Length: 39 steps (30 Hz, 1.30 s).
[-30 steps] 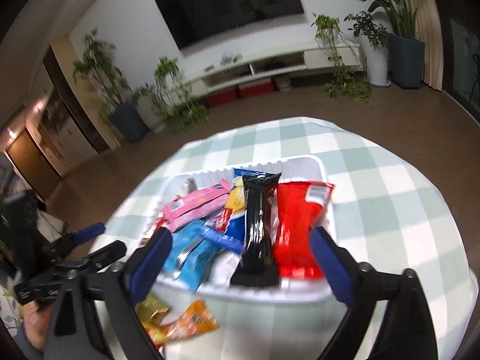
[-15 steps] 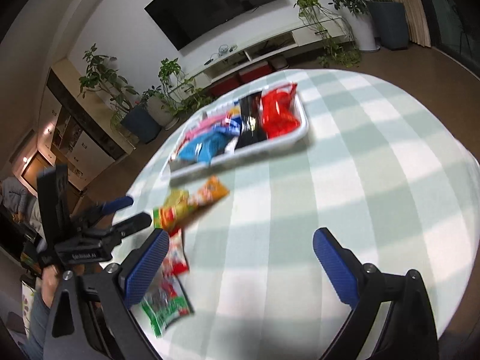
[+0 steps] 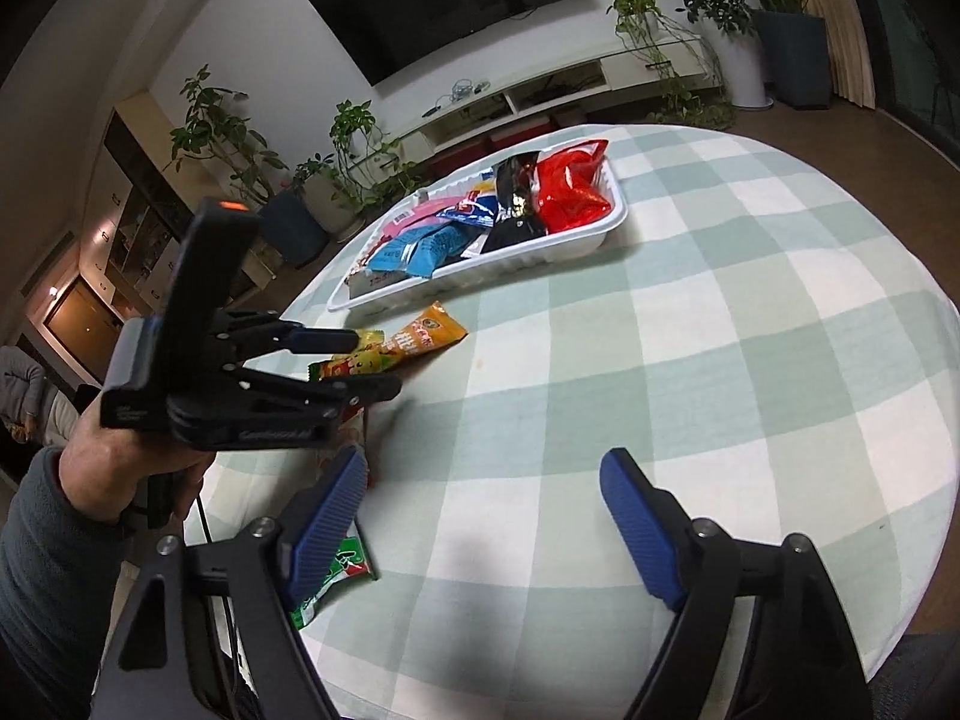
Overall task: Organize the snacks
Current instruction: 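Grasp the orange candy bag with the left gripper, then grasp the green nut bag with the right gripper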
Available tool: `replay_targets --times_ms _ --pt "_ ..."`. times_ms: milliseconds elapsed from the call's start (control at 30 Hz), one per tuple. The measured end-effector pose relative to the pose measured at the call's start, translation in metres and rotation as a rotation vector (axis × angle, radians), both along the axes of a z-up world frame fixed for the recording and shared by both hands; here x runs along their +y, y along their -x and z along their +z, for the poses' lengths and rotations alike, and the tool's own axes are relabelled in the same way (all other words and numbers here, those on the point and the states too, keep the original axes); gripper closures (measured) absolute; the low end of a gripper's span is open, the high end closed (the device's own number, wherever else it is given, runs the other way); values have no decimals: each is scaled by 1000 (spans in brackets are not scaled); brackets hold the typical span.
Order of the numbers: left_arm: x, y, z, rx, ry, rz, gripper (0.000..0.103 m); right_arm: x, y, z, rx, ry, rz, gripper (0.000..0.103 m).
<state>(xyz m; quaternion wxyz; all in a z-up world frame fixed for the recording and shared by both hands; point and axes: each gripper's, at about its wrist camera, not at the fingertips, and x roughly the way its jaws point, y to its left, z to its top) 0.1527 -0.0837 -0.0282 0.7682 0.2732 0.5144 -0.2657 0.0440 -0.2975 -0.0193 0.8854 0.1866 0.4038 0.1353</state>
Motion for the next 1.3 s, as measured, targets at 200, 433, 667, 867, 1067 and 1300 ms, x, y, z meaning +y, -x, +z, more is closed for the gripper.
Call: replay_targets --times_ms 200,433,667,867,1067,1300 --pt "-6 -6 -8 31 -20 1 73 1 0 -3 3 6 15 27" --pt "-5 -6 -10 64 32 -5 86 6 1 -5 13 14 35 31" --pt "18 0 14 58 167 50 87 19 1 -9 40 36 84 31" --pt "69 30 41 39 331 158 87 58 12 -8 97 50 198 31" --pt "124 80 43 32 432 259 87 117 27 -14 151 92 343 31" --pt "166 117 34 25 537 355 87 140 19 -24 193 135 339 31"
